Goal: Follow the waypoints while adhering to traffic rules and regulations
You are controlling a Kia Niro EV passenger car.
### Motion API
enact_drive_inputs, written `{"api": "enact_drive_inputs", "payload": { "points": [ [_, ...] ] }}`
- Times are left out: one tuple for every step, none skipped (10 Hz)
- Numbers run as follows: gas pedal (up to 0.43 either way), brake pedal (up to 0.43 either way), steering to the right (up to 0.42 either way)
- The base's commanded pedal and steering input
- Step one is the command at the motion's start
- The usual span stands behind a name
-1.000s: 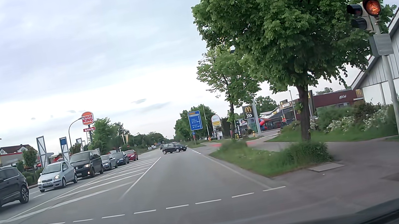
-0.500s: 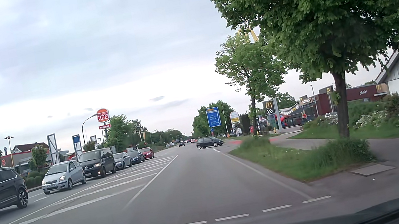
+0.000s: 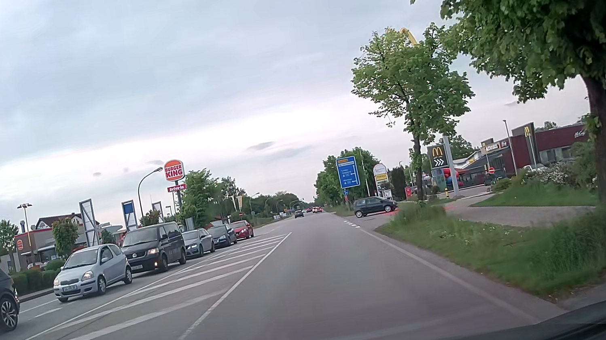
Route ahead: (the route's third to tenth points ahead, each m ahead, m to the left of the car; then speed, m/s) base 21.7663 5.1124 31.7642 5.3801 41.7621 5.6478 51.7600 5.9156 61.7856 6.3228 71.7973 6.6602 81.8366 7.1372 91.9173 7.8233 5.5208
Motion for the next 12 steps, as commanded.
{"api": "enact_drive_inputs", "payload": {
  "points": [
    [0.512,0.0,-0.038],
    [0.512,0.0,-0.029],
    [0.512,0.0,-0.023],
    [0.5,0.0,-0.017],
    [0.5,0.0,-0.011],
    [0.48,0.0,-0.005],
    [0.449,0.0,-0.002],
    [0.421,0.0,-0.002],
    [0.421,0.0,-0.002],
    [0.421,0.0,-0.002],
    [0.421,0.0,-0.002],
    [0.421,0.0,-0.002]
  ]
}}
